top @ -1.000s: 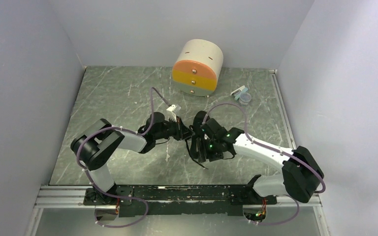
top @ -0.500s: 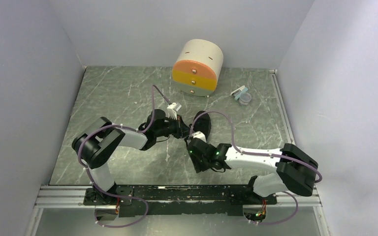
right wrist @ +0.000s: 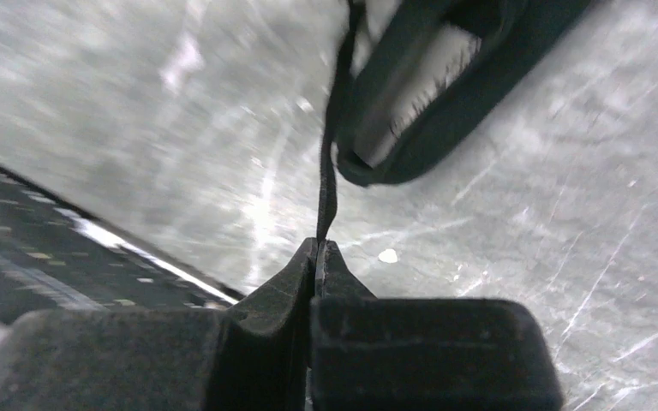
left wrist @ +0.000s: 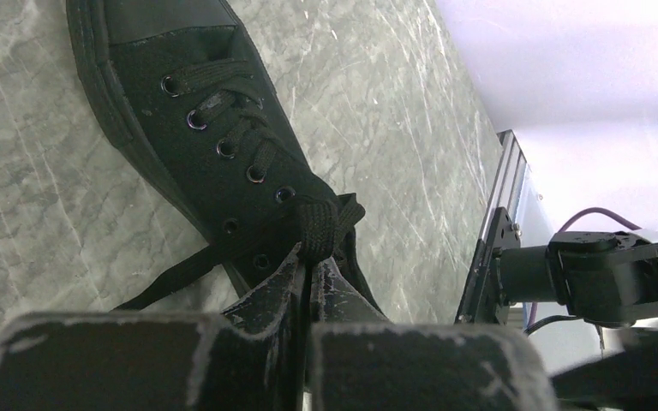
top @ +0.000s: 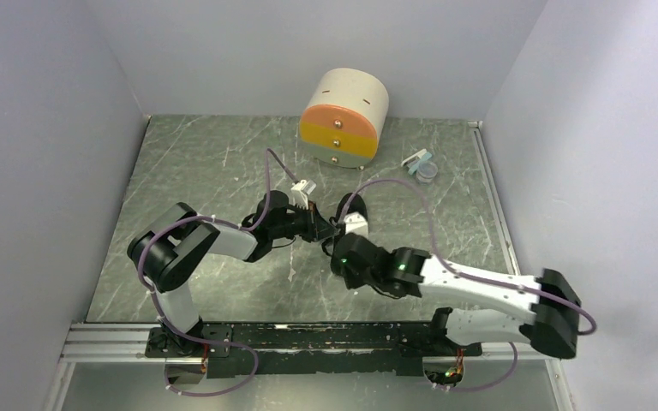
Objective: Tie the shoes
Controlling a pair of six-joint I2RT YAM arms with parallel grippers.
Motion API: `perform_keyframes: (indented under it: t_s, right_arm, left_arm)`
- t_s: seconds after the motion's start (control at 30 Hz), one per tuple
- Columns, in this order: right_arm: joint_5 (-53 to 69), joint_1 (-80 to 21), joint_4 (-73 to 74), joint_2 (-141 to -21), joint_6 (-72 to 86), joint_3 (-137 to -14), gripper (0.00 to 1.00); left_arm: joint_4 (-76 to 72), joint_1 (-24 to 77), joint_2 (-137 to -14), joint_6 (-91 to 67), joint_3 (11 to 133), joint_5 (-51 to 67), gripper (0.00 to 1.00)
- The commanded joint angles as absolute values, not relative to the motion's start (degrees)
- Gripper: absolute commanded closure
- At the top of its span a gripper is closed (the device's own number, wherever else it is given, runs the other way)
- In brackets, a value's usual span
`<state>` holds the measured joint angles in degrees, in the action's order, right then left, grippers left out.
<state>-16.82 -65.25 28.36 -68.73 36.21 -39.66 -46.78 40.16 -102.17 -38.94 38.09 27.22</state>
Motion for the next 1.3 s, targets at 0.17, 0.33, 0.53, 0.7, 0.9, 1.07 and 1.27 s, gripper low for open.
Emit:
perform_keyframes:
  t_s: [0.17,0.33,0.53,0.7,0.9,1.07,1.27]
  right_arm:
    - [-18.5,-48.9,39.1,-60.4,27.4,-53.8,1.00]
    - [-7.9,-32.6,34.0,-63.7,19.7,-56.9,1.00]
    - [2.1,-24.7,27.6,-71.2,15.7,-58.3,1.00]
    - [13.8,-22.7,21.3,-76.2,14.0,-58.9,1.00]
    - [23.9,-20.1,15.4,-81.3,20.8,-58.7,1.00]
    - [29.6,-20.0,11.3,-86.6,27.0,-57.6,1.00]
    - [29.9,-20.0,7.6,-89.2,32.6,-54.3,1.00]
  left_arm:
    - [-44.8,39.7,-100.9,-36.9,40.2,28.1,0.95]
    - [-42.4,39.7,-100.4,-35.5,41.1,28.1,0.95]
    - [-39.9,39.7,-99.8,-35.6,43.3,30.8,0.95]
    - [-39.1,39.6,-98.1,-34.6,43.5,33.1,0.95]
    - [-39.9,39.2,-97.1,-34.3,43.2,35.4,0.95]
    - [-42.9,39.0,-98.6,-36.6,43.2,37.2,0.95]
    - [-45.8,38.9,-99.3,-38.6,42.9,37.5,0.95]
